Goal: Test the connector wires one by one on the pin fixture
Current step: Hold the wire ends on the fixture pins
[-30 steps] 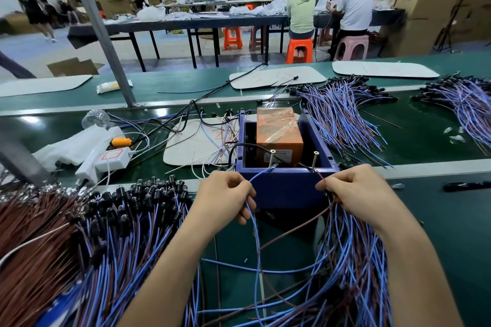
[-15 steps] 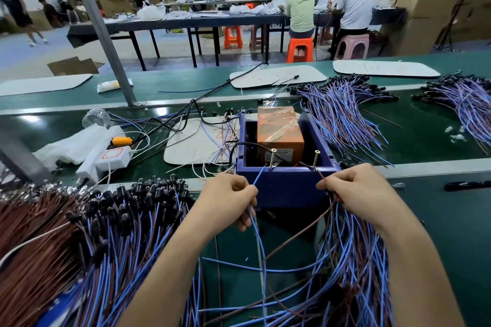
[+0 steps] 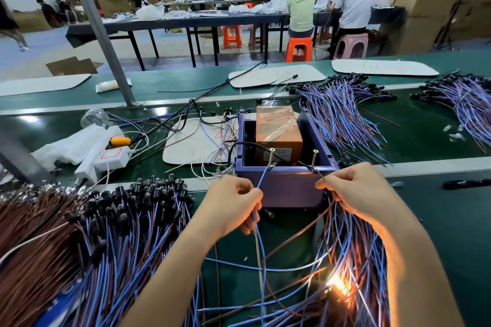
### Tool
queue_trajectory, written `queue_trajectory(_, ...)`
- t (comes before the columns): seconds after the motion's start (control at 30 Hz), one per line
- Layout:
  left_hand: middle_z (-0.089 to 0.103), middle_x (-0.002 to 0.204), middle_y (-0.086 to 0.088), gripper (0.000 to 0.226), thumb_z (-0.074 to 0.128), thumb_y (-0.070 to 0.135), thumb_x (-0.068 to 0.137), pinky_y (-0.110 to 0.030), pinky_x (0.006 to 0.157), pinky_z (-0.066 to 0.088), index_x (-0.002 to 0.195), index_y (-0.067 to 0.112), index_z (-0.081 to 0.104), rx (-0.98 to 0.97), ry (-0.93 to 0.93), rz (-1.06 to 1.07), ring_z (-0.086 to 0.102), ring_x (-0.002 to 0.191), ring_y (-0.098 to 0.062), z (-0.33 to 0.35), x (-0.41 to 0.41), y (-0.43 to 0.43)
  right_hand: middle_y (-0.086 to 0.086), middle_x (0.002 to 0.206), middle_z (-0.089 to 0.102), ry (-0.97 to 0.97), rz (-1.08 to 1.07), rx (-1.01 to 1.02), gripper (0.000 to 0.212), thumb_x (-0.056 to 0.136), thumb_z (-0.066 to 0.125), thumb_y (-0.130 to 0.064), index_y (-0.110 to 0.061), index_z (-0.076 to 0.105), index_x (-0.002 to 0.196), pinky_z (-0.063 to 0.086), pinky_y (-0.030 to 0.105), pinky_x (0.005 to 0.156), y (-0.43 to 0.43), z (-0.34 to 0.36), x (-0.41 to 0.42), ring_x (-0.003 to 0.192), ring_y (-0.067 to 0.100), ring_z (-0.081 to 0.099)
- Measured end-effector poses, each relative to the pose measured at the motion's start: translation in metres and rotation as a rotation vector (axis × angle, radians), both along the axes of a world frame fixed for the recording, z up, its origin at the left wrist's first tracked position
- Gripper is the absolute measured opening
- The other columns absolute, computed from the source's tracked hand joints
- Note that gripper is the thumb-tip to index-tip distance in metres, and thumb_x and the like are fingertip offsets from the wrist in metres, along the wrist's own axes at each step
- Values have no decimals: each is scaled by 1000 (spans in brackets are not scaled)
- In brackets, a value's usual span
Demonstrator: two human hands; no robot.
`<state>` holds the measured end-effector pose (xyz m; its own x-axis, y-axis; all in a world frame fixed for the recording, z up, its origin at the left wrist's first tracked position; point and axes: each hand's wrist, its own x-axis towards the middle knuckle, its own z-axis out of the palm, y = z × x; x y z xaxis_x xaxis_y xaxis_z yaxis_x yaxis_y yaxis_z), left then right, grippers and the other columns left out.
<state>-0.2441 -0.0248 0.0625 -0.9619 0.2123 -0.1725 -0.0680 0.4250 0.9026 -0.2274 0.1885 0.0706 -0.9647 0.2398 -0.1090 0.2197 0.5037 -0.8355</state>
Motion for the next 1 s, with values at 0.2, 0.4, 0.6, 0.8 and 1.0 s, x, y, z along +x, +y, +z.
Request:
queue_trajectory(0.2, 60, 51, -7, 26, 48, 1, 85, -22, 40, 43, 63, 4, 61, 44, 4, -42, 53, 38, -16, 7, 3, -2, -3, 49, 50, 13, 14, -22, 24, 88, 59, -12, -17, 77, 72, 33, 25, 52, -2, 6, 4, 49, 12, 40)
queue_trajectory(0.4, 65, 62, -3, 21, 55, 9, 93, -18, 42, 43, 82, 10, 73, 405, 43, -128, 52, 42, -11, 23, 13, -1, 4, 56, 62, 72, 287, -365, 23, 91, 59, -4, -11, 77, 78, 36, 15, 39, -19, 34, 25, 40, 9, 46)
queue_trajectory(0.6, 57, 57, 3, 22, 65, 28, 72, -14, 39, 38, 88, 22, 79, 554, 1, -147, 45, 40, -6, 28, 23, 10, 1, 57, 64, 128, 422, -258, 27, 91, 63, -19, -19, 72, 66, 38, 18, 41, -45, 34, 28, 45, 12, 53)
queue_trajectory(0.8, 58, 56, 1, 15, 63, 23, 71, -14, 40, 42, 72, 14, 76, 824, 108, -37, 48, 40, -5, 35, 23, 6, 2, 88, 75, -16, 639, -356, 29, 76, 71, -50, -24, 75, 90, 40, 18, 40, -40, 30, 29, 43, 10, 55)
queue_trajectory(1.0, 67, 66, 1, 23, 53, 13, 78, -12, 51, 51, 70, 17, 75, 1155, 350, 87, 60, 53, -3, 48, 19, -13, 12, 93, 74, -201, 976, -281, 19, 88, 68, -19, -16, 70, 106, 41, 20, 38, -32, 31, 31, 39, 10, 51)
